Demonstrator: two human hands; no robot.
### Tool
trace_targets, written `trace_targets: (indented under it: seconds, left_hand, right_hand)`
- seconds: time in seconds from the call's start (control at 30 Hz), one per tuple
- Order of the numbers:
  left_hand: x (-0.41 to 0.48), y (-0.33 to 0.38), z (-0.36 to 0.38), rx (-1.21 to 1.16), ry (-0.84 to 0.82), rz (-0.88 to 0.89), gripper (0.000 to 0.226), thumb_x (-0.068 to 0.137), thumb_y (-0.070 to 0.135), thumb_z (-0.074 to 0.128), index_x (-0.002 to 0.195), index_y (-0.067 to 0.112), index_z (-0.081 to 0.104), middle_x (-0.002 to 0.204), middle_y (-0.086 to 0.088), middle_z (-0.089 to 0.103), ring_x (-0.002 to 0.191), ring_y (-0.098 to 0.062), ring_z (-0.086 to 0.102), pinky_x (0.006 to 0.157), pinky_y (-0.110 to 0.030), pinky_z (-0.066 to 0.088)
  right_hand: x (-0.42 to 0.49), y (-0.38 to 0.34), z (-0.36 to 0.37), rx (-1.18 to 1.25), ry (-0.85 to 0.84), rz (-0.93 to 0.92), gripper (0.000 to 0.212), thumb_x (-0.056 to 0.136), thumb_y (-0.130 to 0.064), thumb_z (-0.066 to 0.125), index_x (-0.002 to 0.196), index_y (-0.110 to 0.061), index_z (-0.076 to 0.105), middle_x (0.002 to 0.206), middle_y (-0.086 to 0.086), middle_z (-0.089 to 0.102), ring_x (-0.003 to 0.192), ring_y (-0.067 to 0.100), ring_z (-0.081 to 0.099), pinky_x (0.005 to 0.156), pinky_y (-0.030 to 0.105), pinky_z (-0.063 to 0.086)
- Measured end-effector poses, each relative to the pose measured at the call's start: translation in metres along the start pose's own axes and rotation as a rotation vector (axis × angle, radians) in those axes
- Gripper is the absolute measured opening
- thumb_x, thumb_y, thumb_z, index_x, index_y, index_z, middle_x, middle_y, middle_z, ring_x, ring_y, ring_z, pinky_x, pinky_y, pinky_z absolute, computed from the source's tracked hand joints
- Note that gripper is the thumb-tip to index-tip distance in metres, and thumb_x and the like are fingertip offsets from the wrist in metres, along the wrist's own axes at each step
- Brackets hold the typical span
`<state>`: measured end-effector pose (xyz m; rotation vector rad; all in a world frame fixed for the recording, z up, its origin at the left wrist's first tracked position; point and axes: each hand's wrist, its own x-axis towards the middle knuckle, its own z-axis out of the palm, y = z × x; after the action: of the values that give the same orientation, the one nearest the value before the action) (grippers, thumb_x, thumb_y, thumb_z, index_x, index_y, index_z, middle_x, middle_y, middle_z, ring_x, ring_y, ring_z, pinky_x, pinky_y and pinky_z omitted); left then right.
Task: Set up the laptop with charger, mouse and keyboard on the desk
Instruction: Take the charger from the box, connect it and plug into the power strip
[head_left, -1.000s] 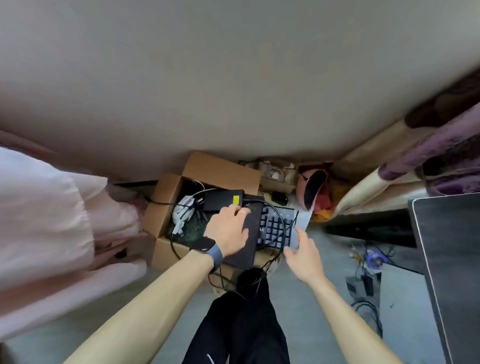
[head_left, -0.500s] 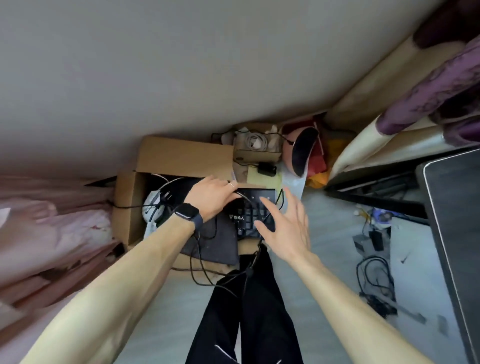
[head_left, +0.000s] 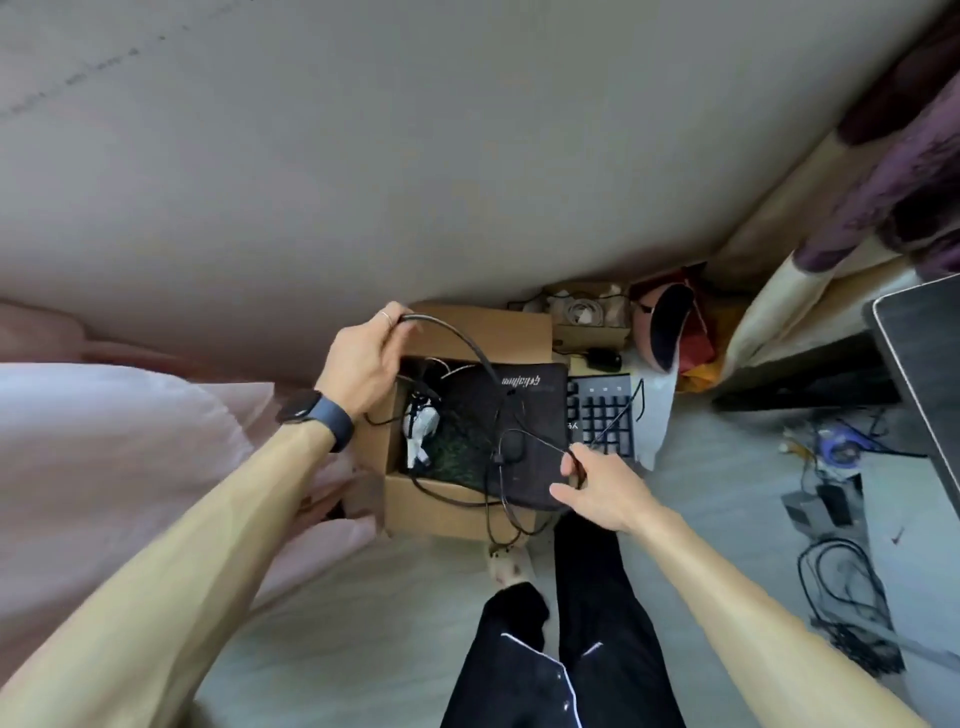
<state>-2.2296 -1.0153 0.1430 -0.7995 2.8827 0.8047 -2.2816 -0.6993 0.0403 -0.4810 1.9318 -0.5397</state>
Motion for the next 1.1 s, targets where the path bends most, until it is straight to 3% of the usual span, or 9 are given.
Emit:
trace_targets:
  seconds: [0.1, 0.27, 0.33, 0.43, 0.57, 0.73, 0.83, 1.0, 1.1]
  left_hand:
    - [-0.017, 0.002, -0.037, -0.143, 0.039, -0.071, 0.021, 0.101, 0.03, 0.045, 0.104, 0.029, 0.065, 0.064, 0.001, 0.064, 0.059, -0.001, 0.06, 0.062, -0.006, 0.039]
    - [-0.048, 0.012, -0.094, -0.172, 0.058, -0.013, 0.023, 0.101, 0.037, 0.041, 0.104, 0.034, 0.064, 0.058, 0.002, 0.052, 0.055, -0.011, 0.049, 0.061, -0.03, 0.038]
    - [-0.057, 0.023, -0.117, -0.249, 0.098, -0.012, 0.024, 0.102, 0.035, 0.04, 0.097, 0.027, 0.062, 0.054, 0.007, 0.048, 0.053, -0.01, 0.044, 0.06, -0.033, 0.038]
    - [-0.065, 0.048, -0.15, -0.411, 0.163, -0.024, 0.027, 0.102, 0.034, 0.038, 0.083, 0.023, 0.054, 0.058, 0.007, 0.042, 0.055, -0.015, 0.041, 0.063, -0.035, 0.037]
    - [-0.073, 0.088, -0.173, -0.569, 0.124, -0.021, 0.027, 0.095, 0.045, 0.037, 0.077, 0.03, 0.051, 0.064, 0.008, 0.04, 0.059, -0.017, 0.038, 0.064, -0.038, 0.036]
    - [-0.097, 0.156, -0.184, -0.423, -0.05, 0.115, 0.03, 0.103, 0.038, 0.032, 0.108, 0.024, 0.058, 0.078, 0.002, 0.054, 0.074, -0.019, 0.051, 0.072, -0.033, 0.04]
    - [-0.113, 0.189, -0.175, -0.403, -0.213, 0.184, 0.035, 0.104, 0.04, 0.029, 0.117, 0.024, 0.057, 0.088, 0.004, 0.057, 0.088, -0.017, 0.054, 0.079, -0.03, 0.042]
    - [-0.132, 0.235, -0.156, -0.533, -0.379, 0.257, 0.038, 0.102, 0.046, 0.033, 0.109, 0.027, 0.065, 0.061, 0.012, 0.046, 0.052, -0.004, 0.044, 0.053, -0.019, 0.038]
    - [-0.139, 0.265, -0.152, -0.441, -0.322, 0.355, 0.038, 0.1, 0.046, 0.037, 0.087, 0.023, 0.064, 0.062, 0.011, 0.051, 0.057, -0.007, 0.049, 0.059, -0.025, 0.04]
  right_hand:
    - [-0.034, -0.009, 0.011, 0.221, 0.095, 0.076, 0.036, 0.103, -0.049, 0.043, 0.09, -0.02, 0.06, 0.092, -0.015, 0.071, 0.099, 0.017, 0.066, 0.087, 0.034, 0.05]
    - [-0.101, -0.081, -0.019, 0.675, 0.377, 0.07, 0.061, 0.107, -0.043, 0.031, 0.091, 0.008, 0.061, 0.089, 0.004, 0.065, 0.094, 0.017, 0.064, 0.083, 0.047, 0.061]
    - [-0.125, -0.115, -0.043, 0.654, 0.48, -0.006, 0.058, 0.107, -0.046, 0.029, 0.087, 0.003, 0.054, 0.082, 0.006, 0.059, 0.089, 0.022, 0.064, 0.08, 0.046, 0.061]
    - [-0.16, -0.167, -0.077, 0.559, 0.61, -0.191, 0.048, 0.106, -0.049, 0.029, 0.077, -0.014, 0.044, 0.059, -0.004, 0.052, 0.063, 0.018, 0.058, 0.076, 0.05, 0.06]
    - [-0.2, -0.238, -0.114, 0.792, 0.575, -0.361, 0.036, 0.106, -0.042, 0.035, 0.078, -0.02, 0.039, 0.054, -0.008, 0.034, 0.048, 0.01, 0.039, 0.065, 0.041, 0.058]
    - [-0.249, -0.289, -0.165, 0.96, 0.335, -0.349, 0.038, 0.107, -0.037, 0.039, 0.085, -0.013, 0.058, 0.072, 0.005, 0.064, 0.076, 0.024, 0.069, 0.074, 0.055, 0.061]
    - [-0.267, -0.295, -0.191, 1.1, 0.357, -0.375, 0.041, 0.109, -0.031, 0.037, 0.085, -0.01, 0.062, 0.075, 0.006, 0.069, 0.084, 0.028, 0.071, 0.073, 0.051, 0.059]
    - [-0.296, -0.282, -0.216, 1.103, 0.431, -0.376, 0.039, 0.109, -0.029, 0.037, 0.091, -0.008, 0.065, 0.091, 0.009, 0.071, 0.095, 0.028, 0.07, 0.082, 0.054, 0.057]
    - [-0.321, -0.261, -0.227, 1.167, 0.552, -0.379, 0.04, 0.108, -0.033, 0.039, 0.096, -0.006, 0.066, 0.095, 0.01, 0.069, 0.095, 0.029, 0.07, 0.084, 0.052, 0.058]
